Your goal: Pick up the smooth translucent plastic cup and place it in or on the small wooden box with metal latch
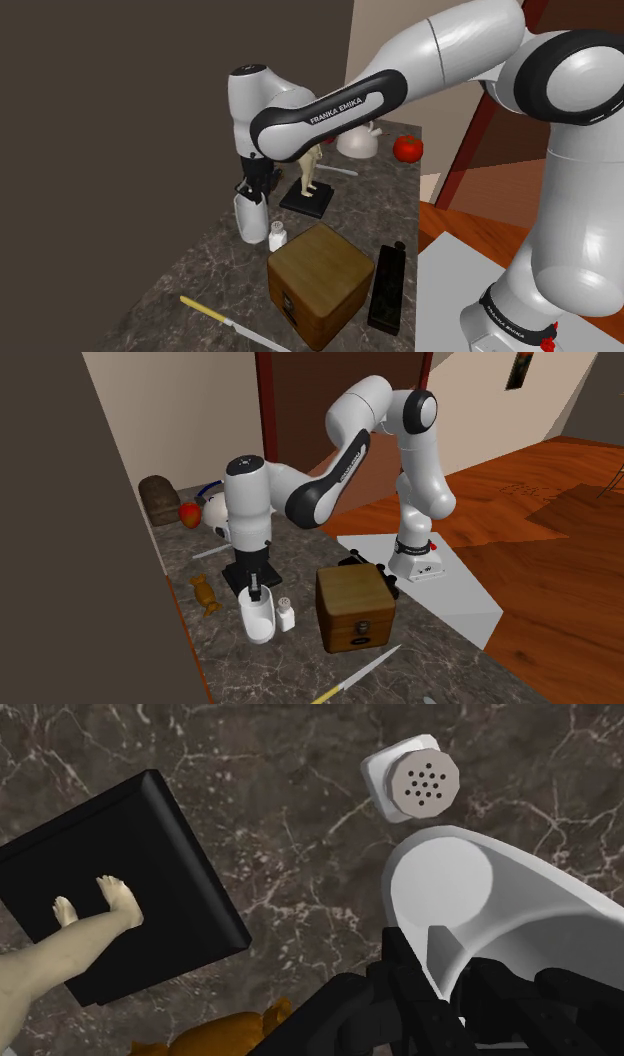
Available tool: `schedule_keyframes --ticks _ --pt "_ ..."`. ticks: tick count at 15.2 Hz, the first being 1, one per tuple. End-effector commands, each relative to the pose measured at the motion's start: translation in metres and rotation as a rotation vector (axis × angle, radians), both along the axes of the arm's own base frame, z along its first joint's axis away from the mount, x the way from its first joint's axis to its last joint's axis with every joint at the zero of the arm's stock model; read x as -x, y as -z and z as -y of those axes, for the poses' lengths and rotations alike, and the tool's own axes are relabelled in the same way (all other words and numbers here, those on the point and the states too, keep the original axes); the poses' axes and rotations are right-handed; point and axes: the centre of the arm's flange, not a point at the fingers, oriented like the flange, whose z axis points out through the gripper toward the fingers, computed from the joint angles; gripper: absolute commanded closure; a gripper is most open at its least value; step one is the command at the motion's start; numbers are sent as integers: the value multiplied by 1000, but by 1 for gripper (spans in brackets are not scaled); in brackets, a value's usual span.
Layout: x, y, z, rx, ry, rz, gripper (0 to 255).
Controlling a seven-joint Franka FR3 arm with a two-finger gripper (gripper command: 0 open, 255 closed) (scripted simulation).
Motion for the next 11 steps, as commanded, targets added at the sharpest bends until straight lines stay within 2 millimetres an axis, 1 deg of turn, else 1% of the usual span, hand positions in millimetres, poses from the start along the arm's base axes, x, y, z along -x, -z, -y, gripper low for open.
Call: schedule_keyframes --ticks 1,11 --pt "-1 -10 1 0 0 0 255" --pt "-1 -63 1 0 0 0 255"
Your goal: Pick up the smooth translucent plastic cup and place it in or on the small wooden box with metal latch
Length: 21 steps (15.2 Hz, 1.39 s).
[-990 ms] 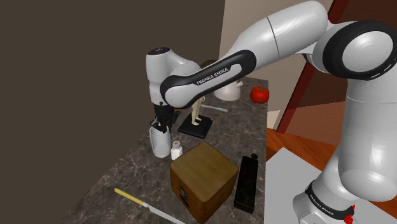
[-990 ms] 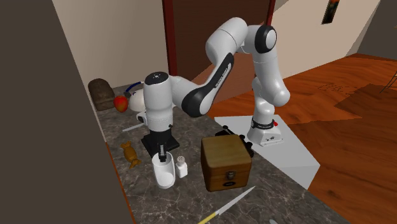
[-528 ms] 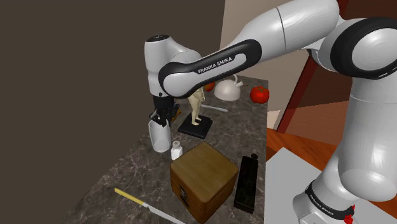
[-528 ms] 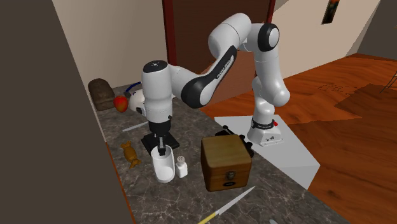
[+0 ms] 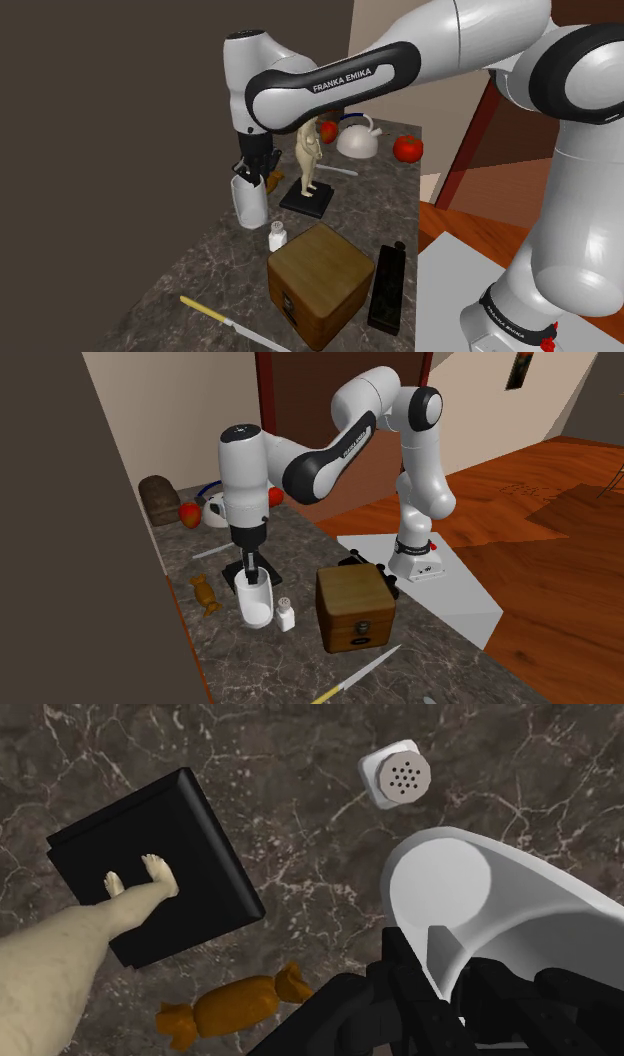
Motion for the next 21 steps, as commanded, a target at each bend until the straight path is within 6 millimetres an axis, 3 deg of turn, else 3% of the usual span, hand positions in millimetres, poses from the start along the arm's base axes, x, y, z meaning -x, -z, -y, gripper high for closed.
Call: schedule_keyframes --ticks 1,21 --pt "0 -12 -1 0 0 0 255" --pt "0 -117 -1 0 0 0 255"
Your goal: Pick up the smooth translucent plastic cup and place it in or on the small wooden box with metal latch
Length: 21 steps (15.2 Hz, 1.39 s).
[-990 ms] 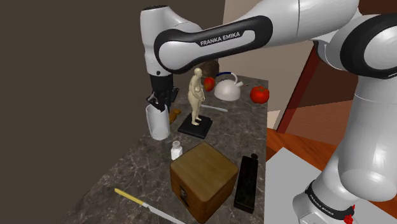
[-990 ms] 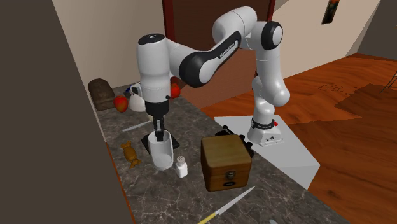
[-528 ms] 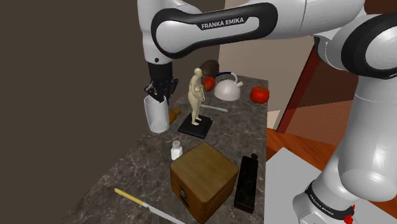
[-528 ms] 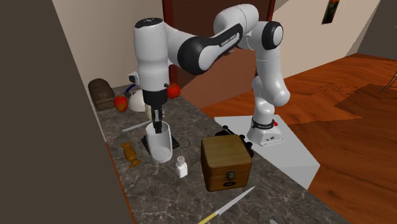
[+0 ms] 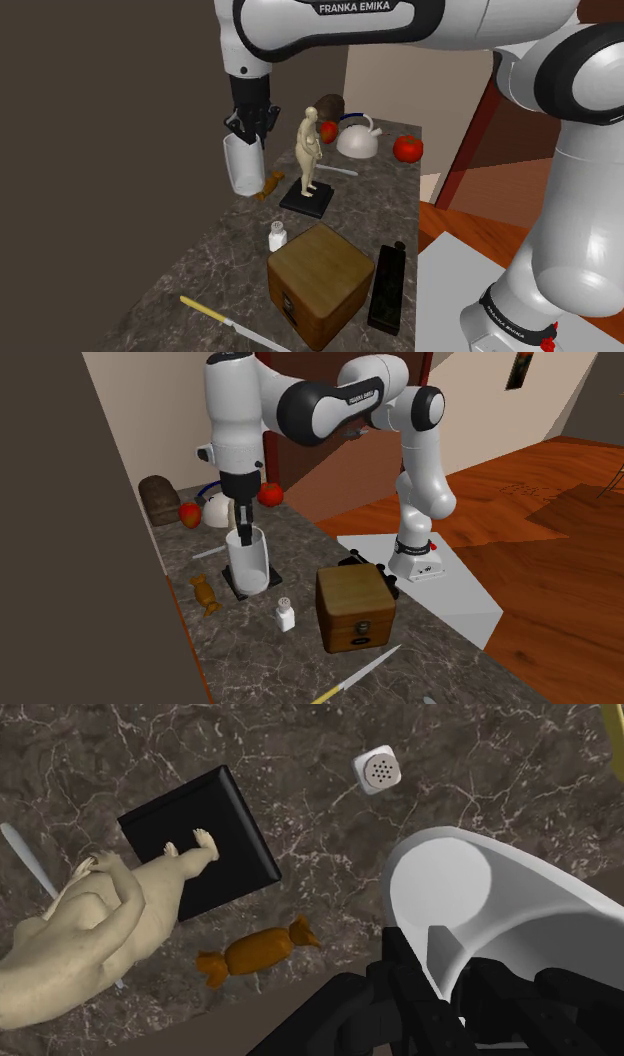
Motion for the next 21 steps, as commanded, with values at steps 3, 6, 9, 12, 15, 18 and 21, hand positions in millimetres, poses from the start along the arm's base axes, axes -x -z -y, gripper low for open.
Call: schedule_keyframes --ticks 3,6,9,12,15,18,21 --pt "1 -21 -1 0 0 0 255" --pt "13 -34 1 0 0 0 255" --pt "52 -41 6 0 0 0 255" --pt "91 -48 11 0 0 0 255" --pt "129 -55 16 0 0 0 255" --pt "168 -62 21 0 0 0 255" --pt "207 -69 25 0 0 0 255"
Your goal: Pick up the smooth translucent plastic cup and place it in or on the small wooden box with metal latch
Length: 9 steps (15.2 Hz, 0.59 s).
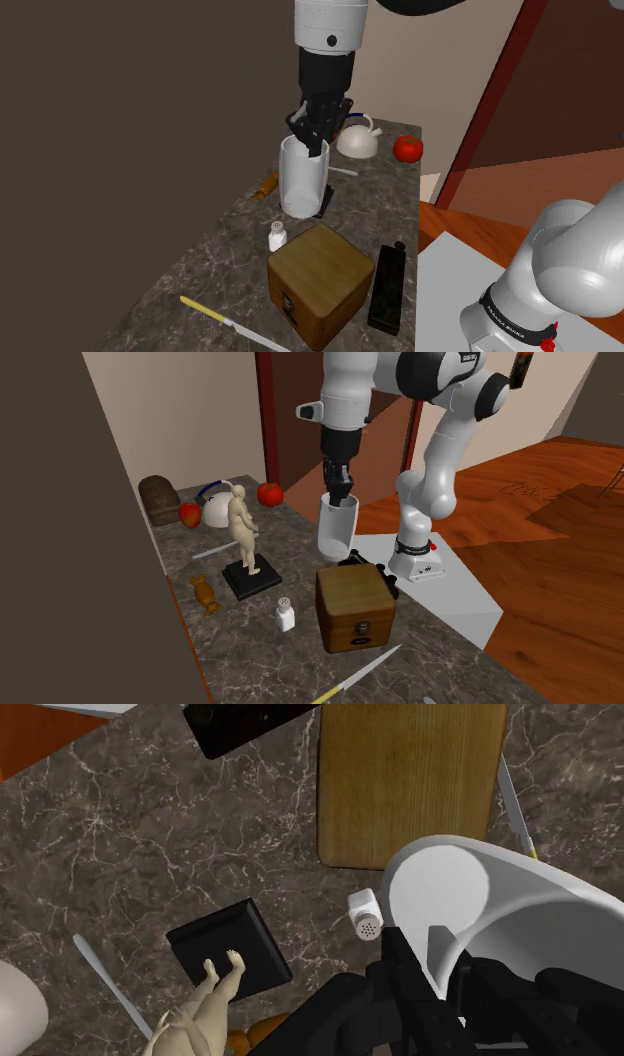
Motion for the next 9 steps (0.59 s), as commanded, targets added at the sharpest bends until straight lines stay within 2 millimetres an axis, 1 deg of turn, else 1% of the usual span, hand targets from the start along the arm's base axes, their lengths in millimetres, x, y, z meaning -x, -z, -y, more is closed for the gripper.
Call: schedule_keyframes --ticks 1,3,4,9 --pt "27 -5 4 -1 0 0 255" --pt "53 -9 7 -1 0 0 255" --pt "54 -10 7 -1 0 0 255" --pt "54 17 7 -1 0 0 255"
